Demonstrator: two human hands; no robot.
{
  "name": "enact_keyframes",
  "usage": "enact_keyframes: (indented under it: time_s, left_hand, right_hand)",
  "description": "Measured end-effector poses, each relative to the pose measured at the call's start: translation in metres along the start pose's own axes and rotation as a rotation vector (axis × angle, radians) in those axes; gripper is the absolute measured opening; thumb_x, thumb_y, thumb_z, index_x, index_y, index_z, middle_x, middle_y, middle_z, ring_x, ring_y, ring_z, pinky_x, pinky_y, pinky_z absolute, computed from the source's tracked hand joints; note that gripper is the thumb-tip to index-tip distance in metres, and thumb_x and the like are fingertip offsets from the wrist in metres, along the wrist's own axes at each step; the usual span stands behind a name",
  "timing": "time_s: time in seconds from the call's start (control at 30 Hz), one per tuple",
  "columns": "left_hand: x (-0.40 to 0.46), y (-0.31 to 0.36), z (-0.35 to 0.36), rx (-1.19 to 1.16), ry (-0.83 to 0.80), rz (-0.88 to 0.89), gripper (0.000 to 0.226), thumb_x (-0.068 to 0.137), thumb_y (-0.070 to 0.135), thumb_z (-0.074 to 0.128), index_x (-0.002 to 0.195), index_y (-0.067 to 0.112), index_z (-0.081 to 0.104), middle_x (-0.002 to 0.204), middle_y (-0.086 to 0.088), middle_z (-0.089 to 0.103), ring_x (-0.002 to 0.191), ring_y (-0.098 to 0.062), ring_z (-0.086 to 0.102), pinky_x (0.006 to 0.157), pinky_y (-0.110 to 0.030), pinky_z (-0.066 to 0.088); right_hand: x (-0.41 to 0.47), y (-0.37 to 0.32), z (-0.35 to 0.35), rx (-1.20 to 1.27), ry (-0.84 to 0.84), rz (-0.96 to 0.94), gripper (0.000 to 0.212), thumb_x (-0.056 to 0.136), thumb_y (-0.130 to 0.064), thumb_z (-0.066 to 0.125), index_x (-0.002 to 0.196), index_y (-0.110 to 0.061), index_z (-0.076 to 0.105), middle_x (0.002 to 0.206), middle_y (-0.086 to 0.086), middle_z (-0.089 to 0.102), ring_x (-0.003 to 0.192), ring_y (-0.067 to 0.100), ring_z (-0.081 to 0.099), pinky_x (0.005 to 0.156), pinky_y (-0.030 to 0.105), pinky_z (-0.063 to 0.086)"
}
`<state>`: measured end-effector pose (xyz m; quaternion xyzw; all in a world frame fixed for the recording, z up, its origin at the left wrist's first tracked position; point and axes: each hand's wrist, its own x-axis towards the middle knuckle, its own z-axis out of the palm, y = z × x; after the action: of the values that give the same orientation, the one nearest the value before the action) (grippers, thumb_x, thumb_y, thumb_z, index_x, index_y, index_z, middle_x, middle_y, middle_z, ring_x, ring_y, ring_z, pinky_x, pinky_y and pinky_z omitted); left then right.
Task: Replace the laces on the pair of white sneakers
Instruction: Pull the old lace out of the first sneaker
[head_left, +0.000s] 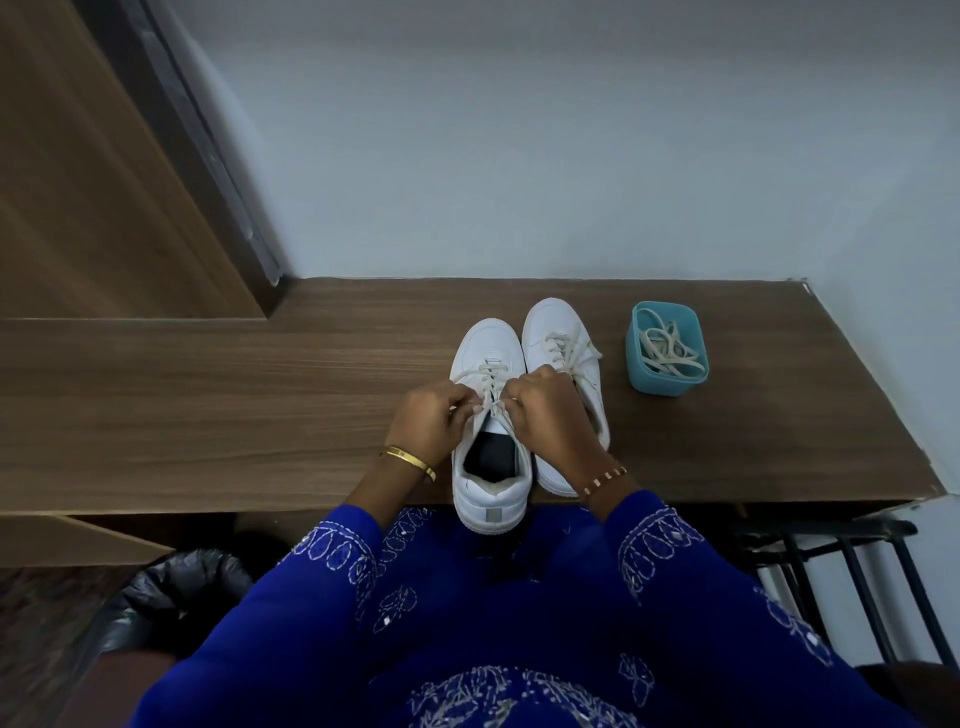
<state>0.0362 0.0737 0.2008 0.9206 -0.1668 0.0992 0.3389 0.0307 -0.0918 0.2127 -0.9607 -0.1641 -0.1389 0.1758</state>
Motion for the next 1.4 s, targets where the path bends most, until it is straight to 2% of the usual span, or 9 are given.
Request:
enact_keyframes:
  time_s: [0.13,0.3,0.4,0.53,0.63,0.9,1.13,1.23,1.4]
  left_hand:
    - [-0.002,-0.004,-0.001,-0.408,-0.075,-0.223,0.015,0.084,0.017,0.051,0.07,0.016,0.054,0.065,-0.001,0.055,0.06,-0.007,0.05,0.059,-0.02,0.038]
    - [-0.012,-0.019,-0.002,-0.725,-0.086,-0.495,0.036,0.091,-0.006,0.043,0.06,0.013,0.042,0.048,0.013,0.052,0.048,0.004,0.043,0.056,-0.021,0.033]
    - [-0.016,-0.014,-0.001,-0.682,-0.087,-0.51,0.033,0.089,0.002,0.046,0.059,0.014,0.043,0.047,0.015,0.051,0.048,0.003,0.043,0.055,-0.021,0.034]
    - [-0.01,-0.009,-0.004,-0.386,-0.042,-0.337,0.01,0.085,0.01,0.048,0.079,0.015,0.055,0.08,-0.008,0.064,0.073,-0.023,0.058,0.068,-0.034,0.045]
    - [-0.004,-0.005,-0.01,-0.094,-0.029,-0.152,0.022,0.078,0.012,0.056,0.098,0.005,0.062,0.094,-0.013,0.064,0.08,-0.024,0.056,0.07,-0.028,0.04]
    - [-0.008,0.0,-0.002,0.009,-0.042,0.023,0.01,0.076,0.018,0.061,0.074,0.009,0.063,0.069,-0.005,0.063,0.061,-0.025,0.058,0.058,-0.024,0.035]
    - [-0.008,-0.002,0.001,-0.083,-0.208,-0.131,0.005,0.086,0.01,0.057,0.083,0.006,0.058,0.083,-0.005,0.067,0.076,-0.025,0.061,0.066,-0.03,0.045]
    - [-0.006,-0.003,0.0,-0.06,-0.247,-0.135,0.003,0.085,0.01,0.056,0.084,0.009,0.059,0.083,-0.003,0.066,0.079,-0.025,0.062,0.068,-0.03,0.047]
    - [-0.008,-0.002,0.004,-0.05,-0.245,-0.172,0.003,0.085,0.011,0.057,0.085,0.009,0.059,0.086,-0.005,0.068,0.083,-0.024,0.063,0.071,-0.03,0.048]
  right_hand:
    - [0.003,-0.002,-0.01,0.528,-0.069,0.36,0.015,0.084,-0.005,0.059,0.073,-0.003,0.067,0.072,0.013,0.067,0.07,0.025,0.057,0.062,0.02,0.039]
    - [0.005,0.0,-0.028,1.472,0.248,0.961,0.03,0.084,0.005,0.045,0.057,-0.004,0.055,0.053,0.003,0.061,0.061,0.016,0.062,0.078,0.031,0.05]
    - [0.011,0.001,-0.03,1.2,0.185,0.895,0.026,0.083,0.004,0.045,0.061,-0.003,0.058,0.056,0.004,0.064,0.063,0.016,0.062,0.074,0.03,0.048]
    - [0.011,0.006,-0.024,0.224,0.097,0.385,0.032,0.078,-0.002,0.054,0.108,0.001,0.062,0.105,0.019,0.062,0.098,0.03,0.057,0.083,0.034,0.044]
    - [0.008,0.006,-0.011,-0.065,0.076,0.031,0.035,0.068,-0.006,0.061,0.102,-0.003,0.068,0.103,0.021,0.062,0.093,0.038,0.059,0.079,0.043,0.049]
    - [0.004,-0.001,0.004,-0.041,-0.017,-0.016,0.005,0.069,-0.009,0.072,0.066,-0.009,0.067,0.068,0.006,0.065,0.068,0.03,0.058,0.061,0.038,0.045]
    - [0.008,-0.01,-0.018,0.75,0.219,0.529,0.005,0.083,0.001,0.059,0.08,-0.001,0.062,0.085,0.008,0.06,0.076,0.01,0.053,0.075,0.015,0.041]
    - [0.016,-0.004,-0.029,1.009,0.371,0.77,0.018,0.086,-0.001,0.055,0.074,-0.014,0.057,0.084,0.007,0.059,0.075,0.014,0.054,0.075,0.029,0.045]
    - [0.012,-0.003,-0.027,0.328,0.371,0.403,0.028,0.078,-0.005,0.052,0.104,-0.001,0.062,0.104,0.018,0.057,0.101,0.031,0.053,0.091,0.04,0.042]
